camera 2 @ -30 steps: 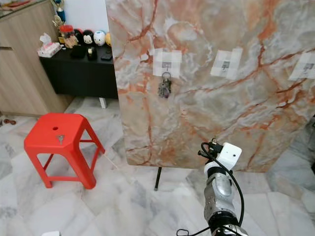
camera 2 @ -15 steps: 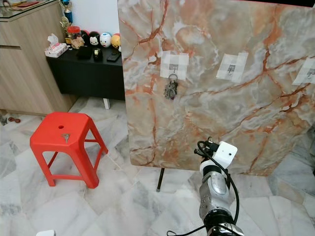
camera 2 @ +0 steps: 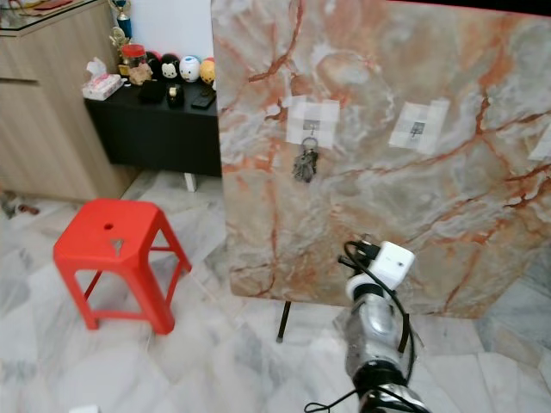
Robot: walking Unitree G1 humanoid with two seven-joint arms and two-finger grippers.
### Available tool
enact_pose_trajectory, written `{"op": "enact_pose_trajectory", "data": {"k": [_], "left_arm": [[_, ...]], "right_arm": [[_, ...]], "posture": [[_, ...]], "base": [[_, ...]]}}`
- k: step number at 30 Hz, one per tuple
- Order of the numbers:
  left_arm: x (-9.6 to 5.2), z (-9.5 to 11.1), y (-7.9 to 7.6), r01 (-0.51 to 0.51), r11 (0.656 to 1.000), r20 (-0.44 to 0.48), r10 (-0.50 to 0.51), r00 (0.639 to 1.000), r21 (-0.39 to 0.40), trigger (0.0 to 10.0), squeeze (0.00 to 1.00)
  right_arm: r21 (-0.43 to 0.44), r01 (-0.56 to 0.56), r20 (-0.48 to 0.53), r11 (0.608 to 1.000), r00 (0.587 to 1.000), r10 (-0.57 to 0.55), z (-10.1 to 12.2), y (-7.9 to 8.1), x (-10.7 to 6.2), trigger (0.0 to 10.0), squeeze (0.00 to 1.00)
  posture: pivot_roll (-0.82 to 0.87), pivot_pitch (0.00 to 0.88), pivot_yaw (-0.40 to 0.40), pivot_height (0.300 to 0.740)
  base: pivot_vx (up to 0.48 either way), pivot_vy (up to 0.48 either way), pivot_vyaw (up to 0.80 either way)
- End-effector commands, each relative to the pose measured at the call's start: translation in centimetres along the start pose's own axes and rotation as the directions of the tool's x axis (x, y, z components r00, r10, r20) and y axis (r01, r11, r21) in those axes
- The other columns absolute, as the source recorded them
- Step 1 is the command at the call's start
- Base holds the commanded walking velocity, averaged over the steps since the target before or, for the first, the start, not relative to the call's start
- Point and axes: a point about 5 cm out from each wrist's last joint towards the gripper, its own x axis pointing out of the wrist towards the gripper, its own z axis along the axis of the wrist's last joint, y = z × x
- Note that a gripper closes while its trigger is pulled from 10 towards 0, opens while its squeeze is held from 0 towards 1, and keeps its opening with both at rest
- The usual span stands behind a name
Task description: Hang keys on a hook
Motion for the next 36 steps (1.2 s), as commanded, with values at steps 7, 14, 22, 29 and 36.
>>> {"op": "enact_pose_trajectory", "data": {"k": [7,14,22,29,36], "left_arm": [[0.1,-0.1,-0.7,0.015,1.0,0.001,-0.015,1.0,0.004,10.0,0.0],[0.0,-0.1,-0.6,0.014,1.0,-0.001,-0.014,1.0,0.007,10.0,0.0],[0.1,0.0,-0.7,0.008,1.0,-0.005,-0.008,1.0,0.012,10.0,0.0],[0.1,0.1,-0.6,0.009,1.0,-0.001,-0.009,1.0,0.016,10.0,0.0],[0.0,0.1,-0.3,0.007,1.0,0.007,-0.007,1.0,0.016,10.0,0.0]], "right_arm": [[-0.001,0.044,0.011,0.999,0.999,-0.044,0.4,-0.9,0.1,10.0,0.0],[0.005,0.054,0.013,0.999,0.998,-0.054,0.4,-0.9,0.1,10.0,0.0],[0.005,0.072,0.019,0.997,0.997,-0.072,0.5,-1.1,0.1,10.0,0.0],[-0.023,0.106,0.063,0.994,0.993,-0.104,1.4,-1.1,0.5,10.0,0.0],[-0.105,0.184,0.183,0.977,0.969,-0.163,4.5,-1.4,1.6,10.0,0.0]], "posture": [[0.2,0.0,-0.073,0.74],[0.2,0.0,-0.072,0.74],[0.2,0.0,-0.071,0.74],[0.2,0.0,-0.07,0.74],[0.2,0.0,-0.069,0.74]], "base": [[0.294,0.0,0.0],[0.292,0.0,0.0],[0.0,0.0,0.0],[0.0,0.0,0.0],[0.0,0.0,0.0]]}}
